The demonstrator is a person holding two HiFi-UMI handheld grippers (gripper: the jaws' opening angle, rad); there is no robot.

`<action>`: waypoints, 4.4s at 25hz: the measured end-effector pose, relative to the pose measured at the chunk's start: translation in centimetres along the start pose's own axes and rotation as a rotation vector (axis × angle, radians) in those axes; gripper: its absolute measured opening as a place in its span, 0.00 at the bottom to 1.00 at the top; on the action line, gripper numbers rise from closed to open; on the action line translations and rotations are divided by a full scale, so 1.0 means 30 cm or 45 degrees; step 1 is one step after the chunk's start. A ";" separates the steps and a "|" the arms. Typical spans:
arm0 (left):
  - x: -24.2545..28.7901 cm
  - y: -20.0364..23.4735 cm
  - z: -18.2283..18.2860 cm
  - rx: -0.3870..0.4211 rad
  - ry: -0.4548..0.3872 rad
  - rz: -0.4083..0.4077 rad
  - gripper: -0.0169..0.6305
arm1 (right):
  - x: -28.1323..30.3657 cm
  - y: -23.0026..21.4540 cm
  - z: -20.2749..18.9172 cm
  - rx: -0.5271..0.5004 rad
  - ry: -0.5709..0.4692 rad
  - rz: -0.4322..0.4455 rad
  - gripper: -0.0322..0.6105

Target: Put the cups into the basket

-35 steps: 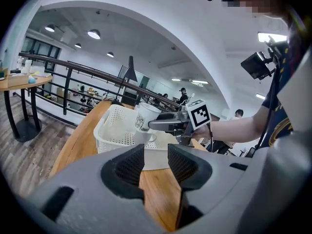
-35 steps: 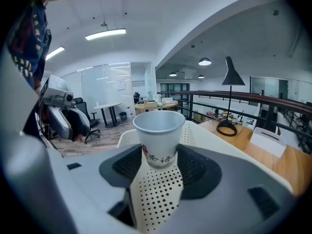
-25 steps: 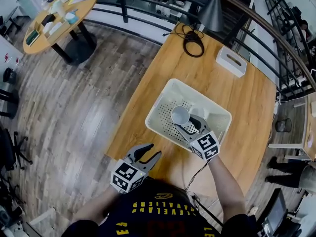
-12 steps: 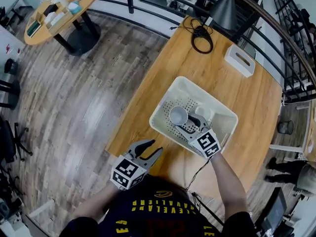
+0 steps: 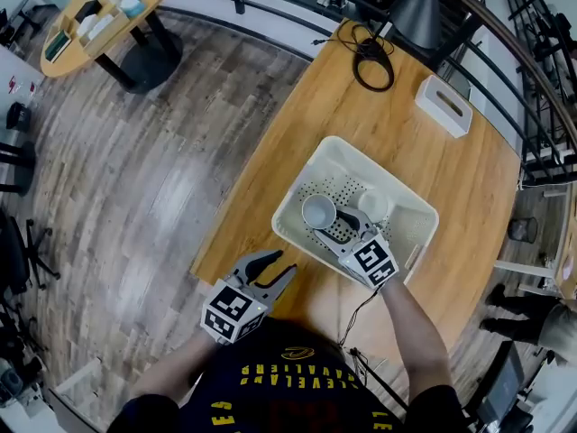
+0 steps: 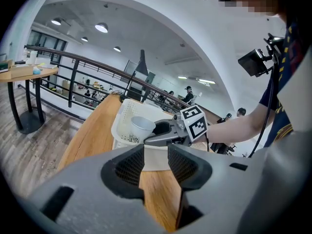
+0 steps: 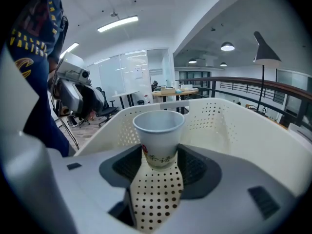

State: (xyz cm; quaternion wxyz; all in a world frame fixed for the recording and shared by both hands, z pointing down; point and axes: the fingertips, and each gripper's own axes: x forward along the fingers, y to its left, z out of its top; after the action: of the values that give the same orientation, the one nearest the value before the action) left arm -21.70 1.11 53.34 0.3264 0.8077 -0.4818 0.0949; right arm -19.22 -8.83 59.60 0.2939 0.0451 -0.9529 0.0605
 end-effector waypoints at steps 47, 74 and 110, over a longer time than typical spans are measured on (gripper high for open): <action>0.033 -0.012 0.000 0.016 0.030 -0.035 0.26 | 0.006 0.037 -0.140 -0.056 0.201 0.056 0.44; 0.117 -0.281 0.002 0.166 0.049 -0.163 0.25 | -0.519 -0.020 0.112 0.276 -0.353 -0.374 0.07; 0.172 -0.708 0.044 0.332 -0.181 -0.076 0.04 | -0.960 0.277 -0.042 0.538 -0.623 -0.632 0.07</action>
State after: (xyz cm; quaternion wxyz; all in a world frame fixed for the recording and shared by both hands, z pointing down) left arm -1.41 3.45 45.47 0.1865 0.8618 -0.4632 0.0895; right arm 4.18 1.01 43.61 0.0486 0.3461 -0.9214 0.1698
